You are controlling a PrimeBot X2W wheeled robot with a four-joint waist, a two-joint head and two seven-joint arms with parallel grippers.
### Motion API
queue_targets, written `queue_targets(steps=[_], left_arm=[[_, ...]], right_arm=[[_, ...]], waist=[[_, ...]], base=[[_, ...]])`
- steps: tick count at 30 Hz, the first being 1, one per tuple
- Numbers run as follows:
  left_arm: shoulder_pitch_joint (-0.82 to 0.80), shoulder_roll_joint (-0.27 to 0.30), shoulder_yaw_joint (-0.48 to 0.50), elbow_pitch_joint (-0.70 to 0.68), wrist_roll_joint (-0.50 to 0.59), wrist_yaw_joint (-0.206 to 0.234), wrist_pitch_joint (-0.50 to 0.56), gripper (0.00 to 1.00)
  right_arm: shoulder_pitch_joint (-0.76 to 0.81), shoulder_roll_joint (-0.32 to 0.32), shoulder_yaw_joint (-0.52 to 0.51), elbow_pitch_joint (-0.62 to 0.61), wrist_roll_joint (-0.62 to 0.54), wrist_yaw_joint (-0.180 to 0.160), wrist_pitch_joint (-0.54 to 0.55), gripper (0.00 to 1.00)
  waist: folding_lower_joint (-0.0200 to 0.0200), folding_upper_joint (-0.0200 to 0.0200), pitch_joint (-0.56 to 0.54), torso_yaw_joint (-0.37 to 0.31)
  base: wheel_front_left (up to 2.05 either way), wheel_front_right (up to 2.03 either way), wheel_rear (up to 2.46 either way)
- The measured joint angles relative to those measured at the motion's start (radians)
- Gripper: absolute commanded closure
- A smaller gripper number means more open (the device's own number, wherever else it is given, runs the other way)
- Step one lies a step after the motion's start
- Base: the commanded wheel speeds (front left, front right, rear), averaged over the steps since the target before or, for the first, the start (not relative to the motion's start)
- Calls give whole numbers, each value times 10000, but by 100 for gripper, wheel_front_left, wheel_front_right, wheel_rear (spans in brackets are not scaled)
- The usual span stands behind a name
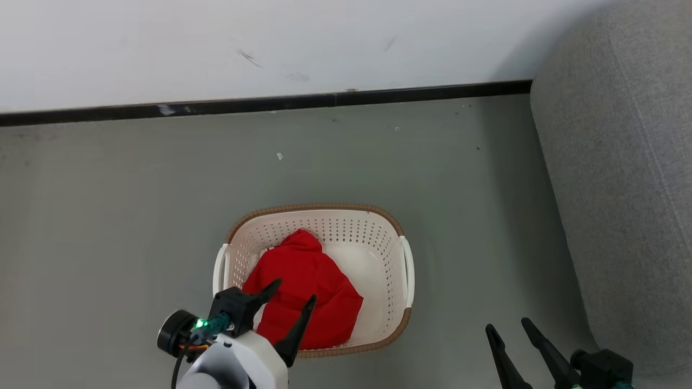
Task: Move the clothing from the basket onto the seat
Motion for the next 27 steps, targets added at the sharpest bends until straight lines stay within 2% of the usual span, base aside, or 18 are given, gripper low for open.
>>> queue_targets(steps=[27], left_arm=[[-3137,-339,-617,1356,1147,105,2378,0]], right_arm=[[-1966,-8,445,-474,717,0,-2,0]], waist=[[0,0,2967,-797]], base=[[0,0,0]])
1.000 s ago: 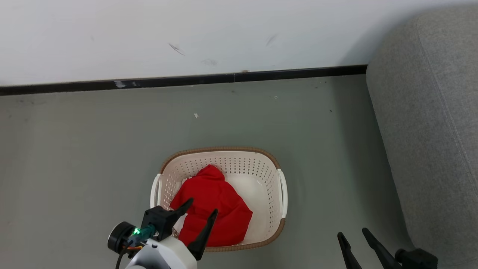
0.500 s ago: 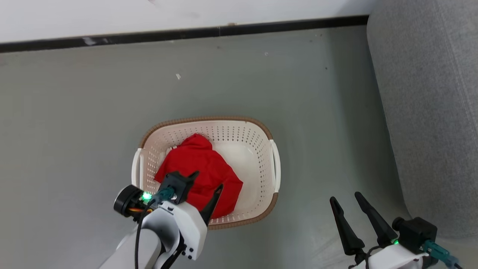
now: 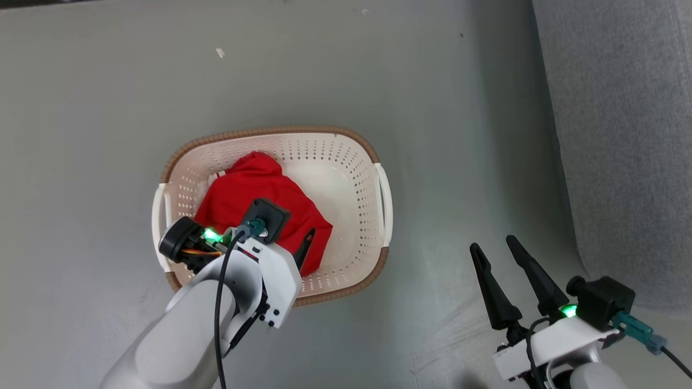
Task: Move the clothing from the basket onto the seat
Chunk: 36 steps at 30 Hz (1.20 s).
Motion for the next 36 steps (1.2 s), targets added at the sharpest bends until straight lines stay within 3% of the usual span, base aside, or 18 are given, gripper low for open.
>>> queue_targets(steps=[21,36], left_arm=[[-1825,121,324,1120,533,449,836,0],[-2671,815,769,2128,736,999,1576,0]], right_arm=[[-1501,-6,522,-207,552,0,-2,0],[-2172,-4,1081,-213,1041,0,-2,0]], waist=[[0,0,1927,-992],[0,0,3001,-1742]], base=[[0,0,0],[0,0,0]])
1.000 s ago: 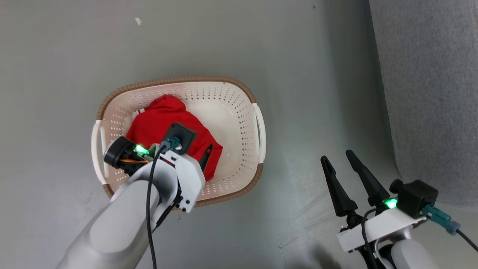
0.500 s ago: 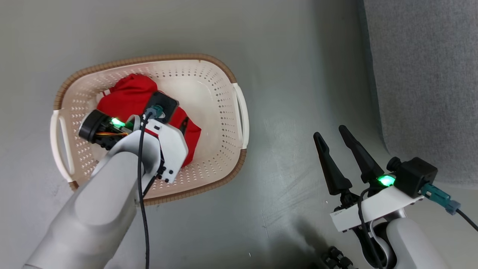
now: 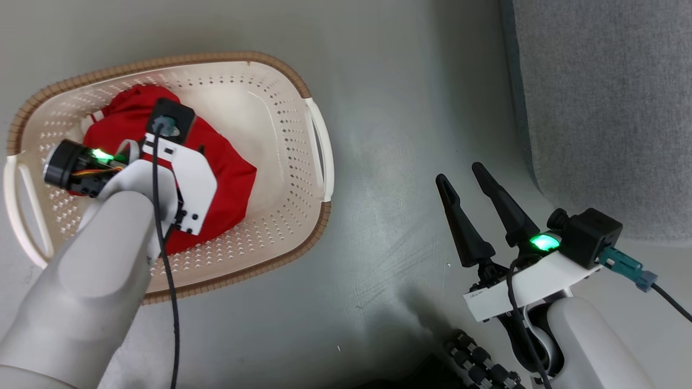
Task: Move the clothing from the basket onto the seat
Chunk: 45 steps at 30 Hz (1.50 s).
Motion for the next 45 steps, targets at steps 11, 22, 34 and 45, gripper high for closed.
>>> queue_targets(steps=[11,22,34,45], left_arm=[[-446,548,393,334,136,288,253,0],[-827,903,414,506,238,288,527,0],[-827,999,477,662,209,284,692,0],[-827,759,502,767,94,209,690,19]], right_arm=[[-482,0,286,-40,261,0,0,0],[-842,2,552,-63,527,0,-2,0],[-968,2,587,-38,677,0,-2,0],[-1181,2,573,54,658,0,-2,0]], waist=[[0,0,651,-457],[0,0,1157,-866],[0,0,1436,-1033],[0,0,1458,-965]], base=[[0,0,0],[0,0,0],[0,0,0],[0,0,0]])
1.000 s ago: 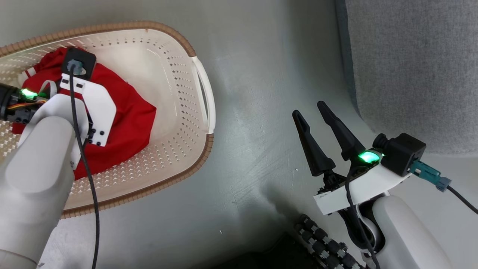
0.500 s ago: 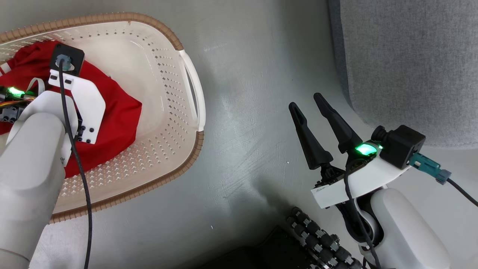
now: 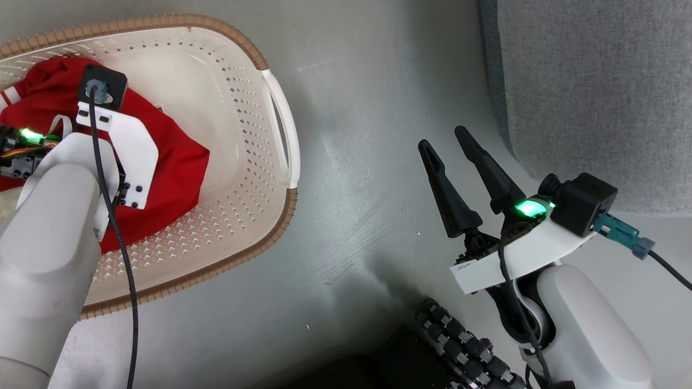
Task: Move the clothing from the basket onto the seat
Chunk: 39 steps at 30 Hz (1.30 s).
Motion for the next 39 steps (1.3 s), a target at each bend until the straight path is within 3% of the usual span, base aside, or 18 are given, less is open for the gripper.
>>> queue_targets(steps=[3,7,9,22,39], left_arm=[[0,13,-35,33,2,0,-8,53],[1,12,-69,90,2,0,-98,78],[1,4,-107,100,8,-2,-190,100],[12,-485,132,107,-393,-75,-1049,100],[1011,-1133,548,-339,-1093,-359,-3450,100]], right_arm=[[0,0,0,-4,0,0,0,0],[0,0,0,-4,0,0,0,0],[0,0,0,-4,0,0,0,0],[-72,0,-251,65,-82,0,0,0],[-800,-12,-834,320,-1133,0,-46,0]], waist=[[0,0,10,2],[0,0,40,-13],[0,0,56,-21],[0,0,-17,109],[0,0,-578,916]], base=[[0,0,0],[0,0,0],[0,0,0],[0,0,0],[0,0,0]])
